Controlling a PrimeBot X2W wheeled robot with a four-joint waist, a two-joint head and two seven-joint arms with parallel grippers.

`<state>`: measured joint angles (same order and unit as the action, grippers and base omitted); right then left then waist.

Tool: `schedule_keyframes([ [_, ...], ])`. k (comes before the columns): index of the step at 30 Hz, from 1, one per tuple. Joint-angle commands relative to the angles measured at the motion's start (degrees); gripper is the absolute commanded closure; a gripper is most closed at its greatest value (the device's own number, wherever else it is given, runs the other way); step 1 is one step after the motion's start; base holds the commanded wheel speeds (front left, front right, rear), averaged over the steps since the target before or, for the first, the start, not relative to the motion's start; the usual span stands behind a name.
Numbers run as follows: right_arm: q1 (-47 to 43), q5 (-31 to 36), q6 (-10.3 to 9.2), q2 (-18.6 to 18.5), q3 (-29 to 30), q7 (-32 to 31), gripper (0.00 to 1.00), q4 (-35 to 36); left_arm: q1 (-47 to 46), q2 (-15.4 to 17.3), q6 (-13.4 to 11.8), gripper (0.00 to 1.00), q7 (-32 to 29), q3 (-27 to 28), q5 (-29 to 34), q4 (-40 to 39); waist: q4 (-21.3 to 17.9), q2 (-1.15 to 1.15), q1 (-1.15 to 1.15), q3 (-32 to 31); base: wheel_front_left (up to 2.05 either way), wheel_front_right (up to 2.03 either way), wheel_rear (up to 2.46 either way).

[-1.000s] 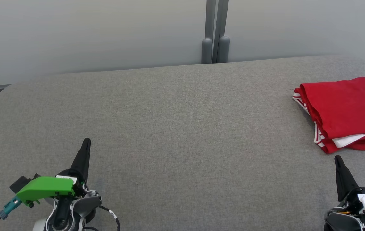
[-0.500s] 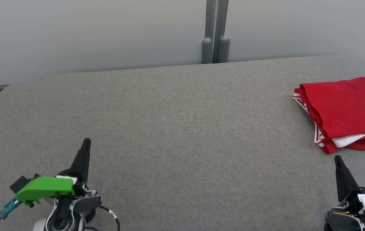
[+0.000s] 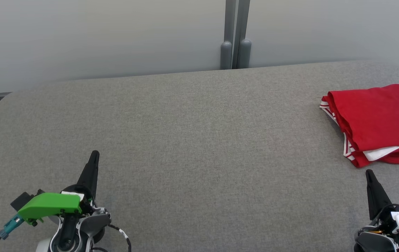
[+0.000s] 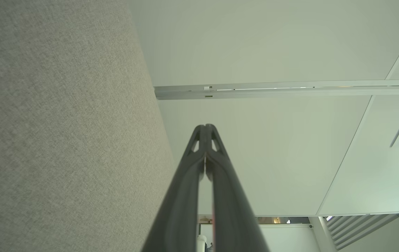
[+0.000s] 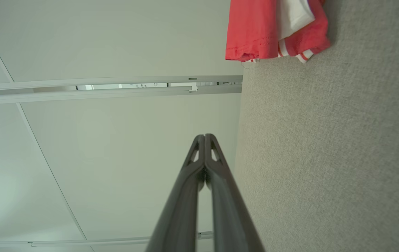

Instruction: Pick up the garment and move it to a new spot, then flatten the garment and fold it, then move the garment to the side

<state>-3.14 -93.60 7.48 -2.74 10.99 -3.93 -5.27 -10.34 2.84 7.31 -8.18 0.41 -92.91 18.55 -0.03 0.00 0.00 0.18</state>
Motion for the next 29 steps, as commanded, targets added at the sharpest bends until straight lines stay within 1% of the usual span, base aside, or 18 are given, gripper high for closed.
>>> schedule_keyframes([
  [1,0.6,-0.1,0.02,-0.3,0.1,-0.1,1.00,0.2,-1.0,0.0,0.3,1.00,0.0,0.2,-0.3,-0.2,0.0,0.00,0.00,0.0,0.00,0.00,0.00],
  [29,0.6,-0.1,0.02,-0.3,0.1,-0.1,1.00,0.2,-1.0,0.0,0.3,1.00,0.0,0.2,-0.3,-0.2,0.0,0.00,0.00,0.0,0.00,0.00,0.00],
])
